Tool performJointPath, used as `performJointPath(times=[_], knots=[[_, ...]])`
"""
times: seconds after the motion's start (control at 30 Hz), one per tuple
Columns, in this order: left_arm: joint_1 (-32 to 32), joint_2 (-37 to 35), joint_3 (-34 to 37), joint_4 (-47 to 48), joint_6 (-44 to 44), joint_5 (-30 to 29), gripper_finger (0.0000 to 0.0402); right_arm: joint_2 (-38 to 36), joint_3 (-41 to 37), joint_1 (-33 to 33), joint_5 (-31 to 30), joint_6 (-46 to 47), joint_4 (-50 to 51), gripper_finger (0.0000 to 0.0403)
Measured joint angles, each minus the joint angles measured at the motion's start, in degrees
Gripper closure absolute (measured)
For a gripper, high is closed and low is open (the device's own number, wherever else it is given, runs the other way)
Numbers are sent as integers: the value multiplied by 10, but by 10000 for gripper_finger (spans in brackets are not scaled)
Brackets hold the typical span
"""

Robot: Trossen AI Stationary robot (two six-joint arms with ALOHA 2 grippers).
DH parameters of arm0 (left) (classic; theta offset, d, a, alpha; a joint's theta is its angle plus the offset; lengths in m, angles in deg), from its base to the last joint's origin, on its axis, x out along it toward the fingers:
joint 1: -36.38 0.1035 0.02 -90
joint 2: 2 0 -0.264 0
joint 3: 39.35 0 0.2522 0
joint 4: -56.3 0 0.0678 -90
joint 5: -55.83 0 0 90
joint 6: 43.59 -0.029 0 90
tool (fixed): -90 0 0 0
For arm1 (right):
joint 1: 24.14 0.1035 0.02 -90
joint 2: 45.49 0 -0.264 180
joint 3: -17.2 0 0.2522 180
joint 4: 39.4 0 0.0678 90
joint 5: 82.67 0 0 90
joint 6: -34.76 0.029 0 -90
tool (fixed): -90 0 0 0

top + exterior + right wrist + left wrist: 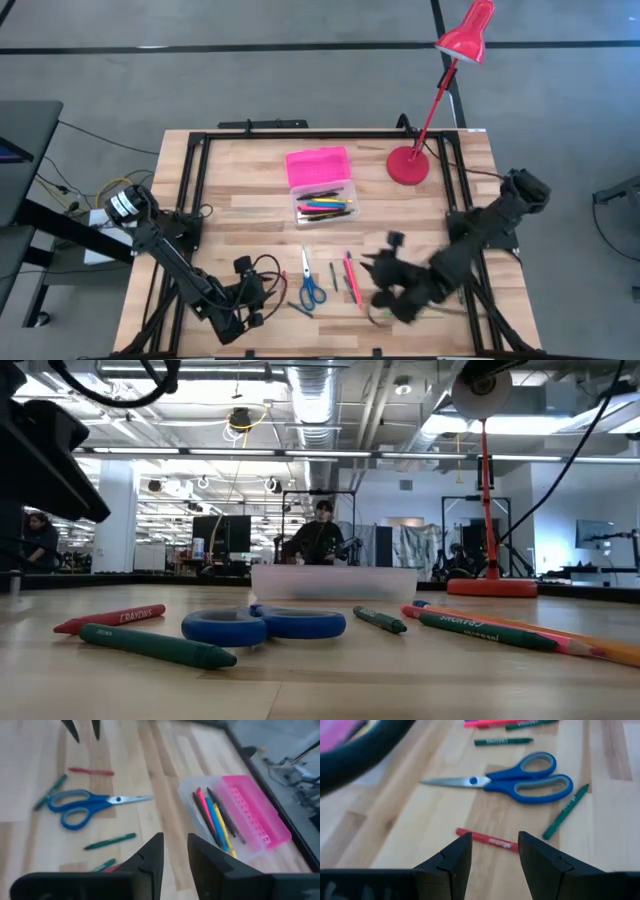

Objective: Pick & place school supplies into a supply box
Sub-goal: Put the red crayon into the pink supply box

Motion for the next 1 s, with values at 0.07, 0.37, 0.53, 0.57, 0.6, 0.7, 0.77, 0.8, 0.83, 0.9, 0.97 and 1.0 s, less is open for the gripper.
performJointPath(times=[0.07,0.37,0.53,0.57,0.6,0.7,0.77,0.8,0.83,0.9,0.97,1.0], knots=[[8,0,0,-14,-13,19,246,10,0,38,-42,45,16,324],[80,0,0,-89,-15,181,246,77,0,122,-214,132,27,324],[116,0,0,-78,32,211,246,99,0,125,-214,121,30,324],[122,0,0,-73,37,211,246,99,0,125,-214,123,33,324],[127,0,0,-67,43,211,246,98,0,125,-214,128,37,324],[142,0,0,-45,61,225,246,97,0,125,-214,142,41,324],[151,0,0,-28,76,234,246,96,0,127,-214,143,42,324],[154,0,0,-22,80,237,246,95,0,127,-214,143,42,324],[157,0,0,-19,83,237,246,95,0,127,-214,143,42,324],[159,0,0,-17,84,237,246,95,0,127,-213,144,42,324],[159,0,0,-17,84,237,246,95,0,127,-212,144,41,324],[159,0,0,-17,85,237,246,95,0,127,-212,144,40,324]])
